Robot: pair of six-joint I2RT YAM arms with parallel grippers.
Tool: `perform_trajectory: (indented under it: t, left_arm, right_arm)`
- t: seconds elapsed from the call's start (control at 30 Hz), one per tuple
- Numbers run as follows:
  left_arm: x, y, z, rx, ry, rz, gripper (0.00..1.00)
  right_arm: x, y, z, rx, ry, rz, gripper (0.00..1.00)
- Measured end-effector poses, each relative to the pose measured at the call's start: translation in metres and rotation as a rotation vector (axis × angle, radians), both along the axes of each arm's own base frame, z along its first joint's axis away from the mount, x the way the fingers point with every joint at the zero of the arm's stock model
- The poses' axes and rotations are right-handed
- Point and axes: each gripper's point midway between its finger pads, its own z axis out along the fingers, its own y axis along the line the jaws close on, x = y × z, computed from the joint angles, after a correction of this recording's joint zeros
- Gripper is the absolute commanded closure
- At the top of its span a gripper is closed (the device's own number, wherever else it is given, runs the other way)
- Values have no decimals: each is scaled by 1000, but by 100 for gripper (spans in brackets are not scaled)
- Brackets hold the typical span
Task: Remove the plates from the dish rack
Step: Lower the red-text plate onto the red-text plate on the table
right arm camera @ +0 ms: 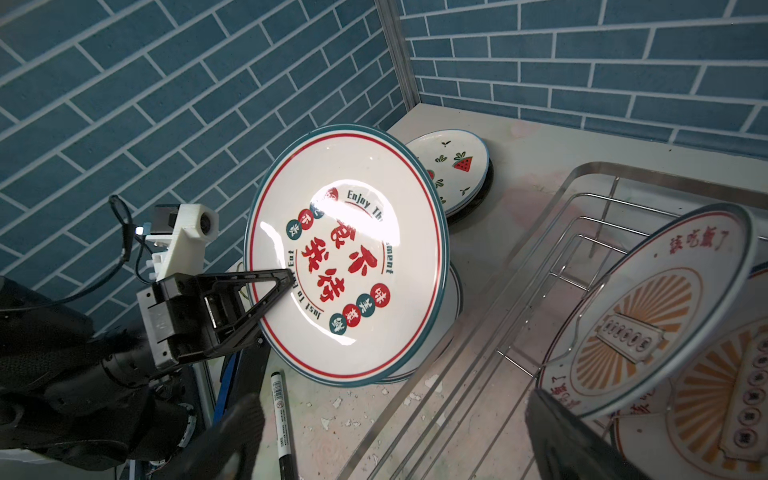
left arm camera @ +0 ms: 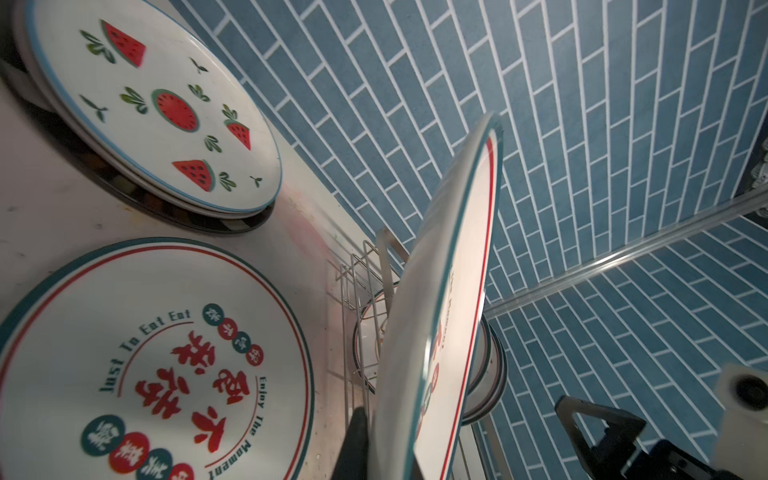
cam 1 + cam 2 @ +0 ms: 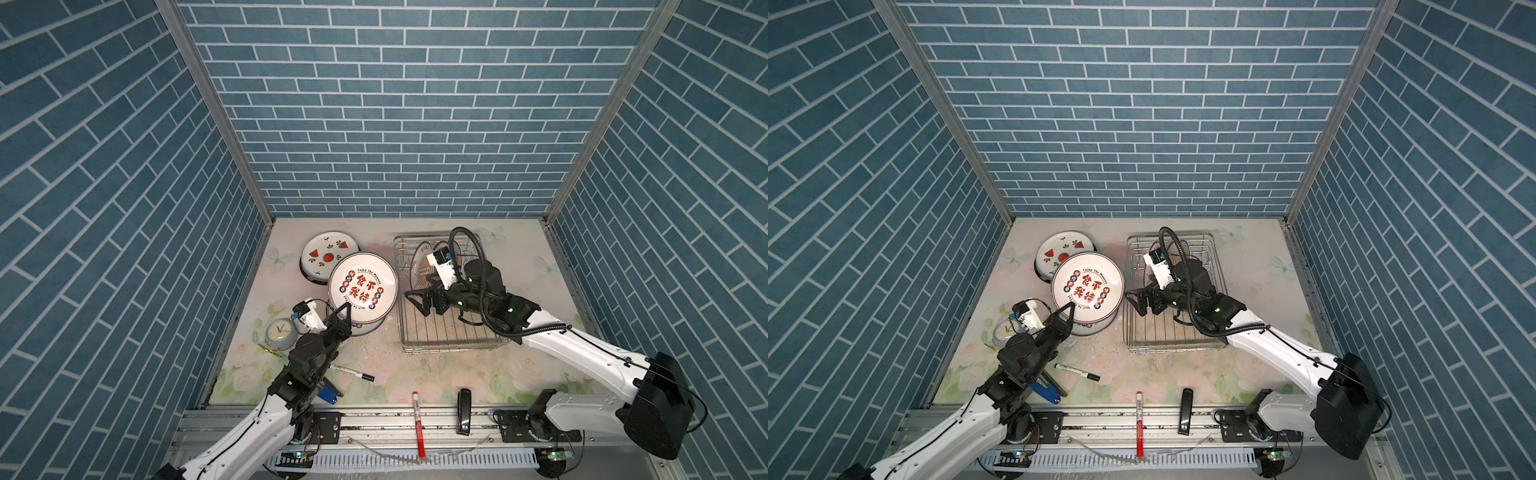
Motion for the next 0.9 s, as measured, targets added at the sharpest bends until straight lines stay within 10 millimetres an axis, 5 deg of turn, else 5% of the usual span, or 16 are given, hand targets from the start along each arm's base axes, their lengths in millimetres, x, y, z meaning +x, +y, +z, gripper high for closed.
perform_trajectory:
  t: [0.17,0.53,0.9]
  left_arm:
    - [1,23,-33,-13,102,87,100]
    - [-2,31,-57,-35,210,139,100]
    - [-1,29,-76,-30,320,158,100]
  right_arm:
    - [14,9,-11,-54,17,-39,1]
    - [42,56,-20,-96,74,16,1]
    - [39,91,-55,-187,115,79,1]
